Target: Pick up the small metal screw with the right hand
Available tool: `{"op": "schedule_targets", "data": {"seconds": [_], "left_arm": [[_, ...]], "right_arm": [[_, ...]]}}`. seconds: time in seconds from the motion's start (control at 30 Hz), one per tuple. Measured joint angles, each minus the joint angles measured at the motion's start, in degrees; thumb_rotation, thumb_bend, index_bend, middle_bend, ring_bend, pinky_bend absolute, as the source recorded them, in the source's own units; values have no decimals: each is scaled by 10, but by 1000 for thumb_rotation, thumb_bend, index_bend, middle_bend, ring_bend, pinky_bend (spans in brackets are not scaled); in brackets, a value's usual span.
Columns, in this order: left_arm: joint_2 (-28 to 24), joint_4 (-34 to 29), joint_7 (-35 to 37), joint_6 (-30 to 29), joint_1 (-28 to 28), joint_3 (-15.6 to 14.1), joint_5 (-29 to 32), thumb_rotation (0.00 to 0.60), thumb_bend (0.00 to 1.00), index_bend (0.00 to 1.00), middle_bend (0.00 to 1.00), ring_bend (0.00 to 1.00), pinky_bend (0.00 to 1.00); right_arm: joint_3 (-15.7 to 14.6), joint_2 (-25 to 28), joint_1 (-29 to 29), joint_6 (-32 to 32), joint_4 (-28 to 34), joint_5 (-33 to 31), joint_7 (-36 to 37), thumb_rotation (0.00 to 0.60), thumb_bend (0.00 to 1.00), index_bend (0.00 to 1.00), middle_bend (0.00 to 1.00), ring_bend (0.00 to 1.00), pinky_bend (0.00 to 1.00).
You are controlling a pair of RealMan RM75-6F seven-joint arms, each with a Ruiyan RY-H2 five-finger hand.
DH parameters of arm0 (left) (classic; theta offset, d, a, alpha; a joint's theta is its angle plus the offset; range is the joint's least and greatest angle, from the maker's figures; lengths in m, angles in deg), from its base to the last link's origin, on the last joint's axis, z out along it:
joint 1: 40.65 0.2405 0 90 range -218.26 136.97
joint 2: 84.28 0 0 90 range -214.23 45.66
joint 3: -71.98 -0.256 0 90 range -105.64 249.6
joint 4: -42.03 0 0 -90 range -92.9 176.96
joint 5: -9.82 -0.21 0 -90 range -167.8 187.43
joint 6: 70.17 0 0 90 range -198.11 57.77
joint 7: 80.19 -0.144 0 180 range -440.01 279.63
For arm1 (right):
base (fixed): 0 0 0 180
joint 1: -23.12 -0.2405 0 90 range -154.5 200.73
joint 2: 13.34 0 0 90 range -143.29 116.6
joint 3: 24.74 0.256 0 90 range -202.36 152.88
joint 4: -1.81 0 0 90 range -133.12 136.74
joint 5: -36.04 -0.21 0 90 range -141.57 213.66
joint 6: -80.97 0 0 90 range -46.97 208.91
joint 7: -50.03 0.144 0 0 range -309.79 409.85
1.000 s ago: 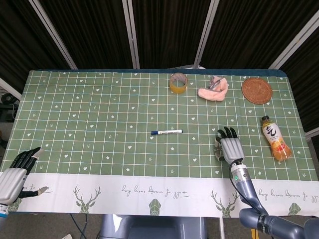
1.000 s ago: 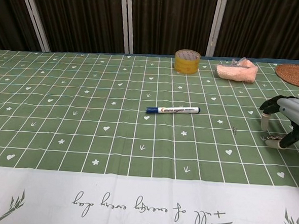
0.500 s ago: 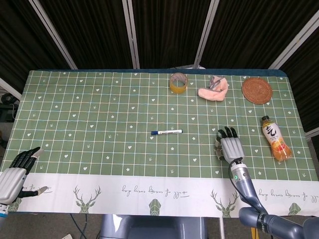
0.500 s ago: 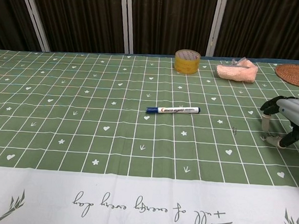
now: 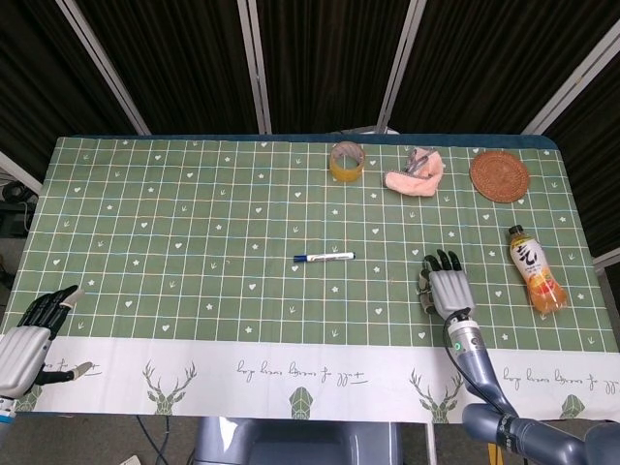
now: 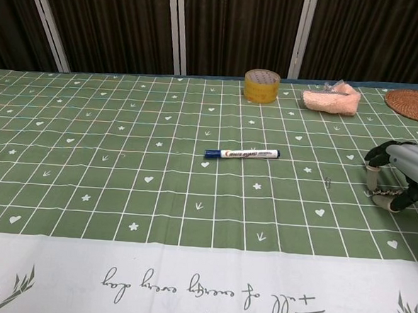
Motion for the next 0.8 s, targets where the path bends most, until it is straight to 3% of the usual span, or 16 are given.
{"op": "schedule_targets", "data": {"seconds": [0.47,0.8], "left_arm": [[-1,0,4,-2,0,1,-1,600,38,0,0,0,0],[-1,0,3,-2,0,0,-3,600,39,0,0,0,0]], "right_arm": [[7,-3,-1,8,10,0,-2,600,336,573,158,0,0],[29,22,-9,25,62,-1,-13,600,340,578,161,0,0]]}}
